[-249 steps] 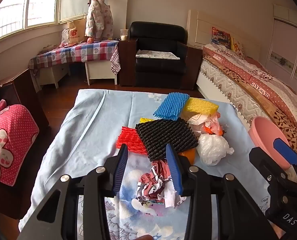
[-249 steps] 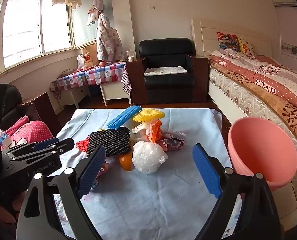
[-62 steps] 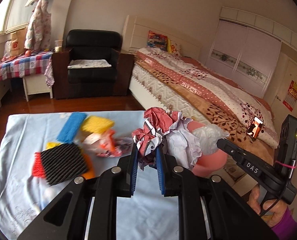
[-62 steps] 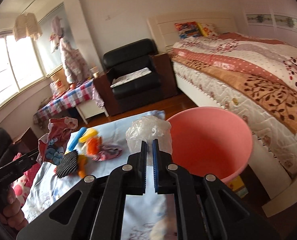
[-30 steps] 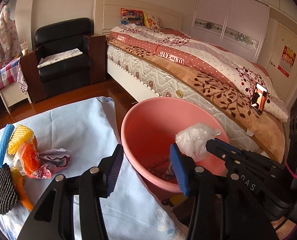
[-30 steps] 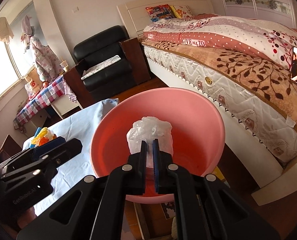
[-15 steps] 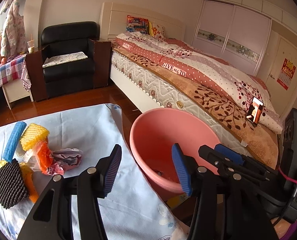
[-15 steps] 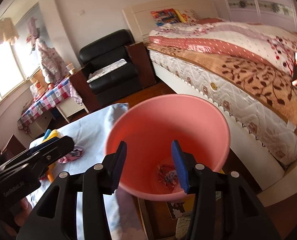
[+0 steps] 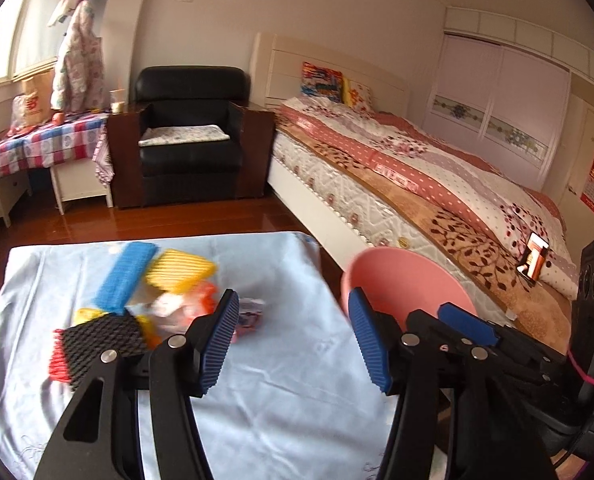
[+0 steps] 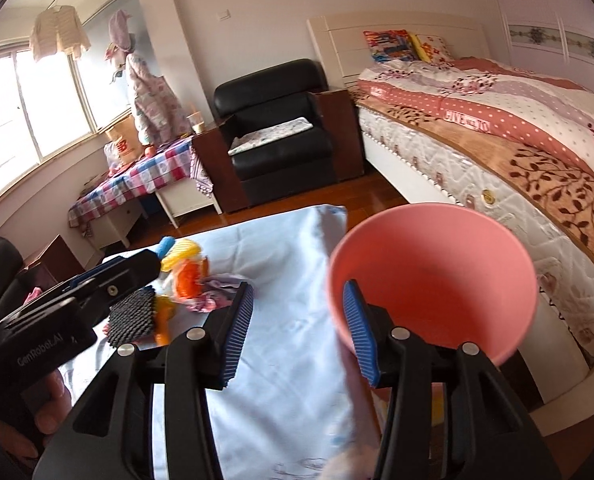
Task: Collect trash
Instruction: 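Grasp the blue foam net with the left tool while the right tool grasps the yellow net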
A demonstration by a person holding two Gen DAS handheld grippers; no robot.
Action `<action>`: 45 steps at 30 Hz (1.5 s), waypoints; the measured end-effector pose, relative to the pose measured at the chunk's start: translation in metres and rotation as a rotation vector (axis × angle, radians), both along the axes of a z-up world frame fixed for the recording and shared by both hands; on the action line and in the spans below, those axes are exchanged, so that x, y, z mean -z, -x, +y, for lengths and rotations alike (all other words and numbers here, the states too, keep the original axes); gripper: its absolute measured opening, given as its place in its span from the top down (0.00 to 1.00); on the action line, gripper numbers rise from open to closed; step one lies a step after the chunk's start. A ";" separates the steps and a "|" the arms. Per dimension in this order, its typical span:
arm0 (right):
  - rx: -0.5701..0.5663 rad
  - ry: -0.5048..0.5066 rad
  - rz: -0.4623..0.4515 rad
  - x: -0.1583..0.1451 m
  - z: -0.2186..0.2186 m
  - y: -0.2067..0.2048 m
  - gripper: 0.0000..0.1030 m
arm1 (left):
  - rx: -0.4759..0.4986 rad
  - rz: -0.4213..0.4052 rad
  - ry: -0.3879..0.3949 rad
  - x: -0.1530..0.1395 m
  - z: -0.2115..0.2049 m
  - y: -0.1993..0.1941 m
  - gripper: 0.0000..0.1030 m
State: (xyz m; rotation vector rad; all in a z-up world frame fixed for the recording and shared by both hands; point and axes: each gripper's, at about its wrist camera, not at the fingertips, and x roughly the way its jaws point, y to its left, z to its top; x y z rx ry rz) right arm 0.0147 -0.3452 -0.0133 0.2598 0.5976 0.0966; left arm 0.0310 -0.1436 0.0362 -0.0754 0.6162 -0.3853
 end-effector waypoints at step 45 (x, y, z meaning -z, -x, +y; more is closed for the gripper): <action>-0.316 -0.011 0.210 0.029 0.142 -0.144 0.78 | -0.140 0.203 0.013 0.090 0.138 -0.116 0.95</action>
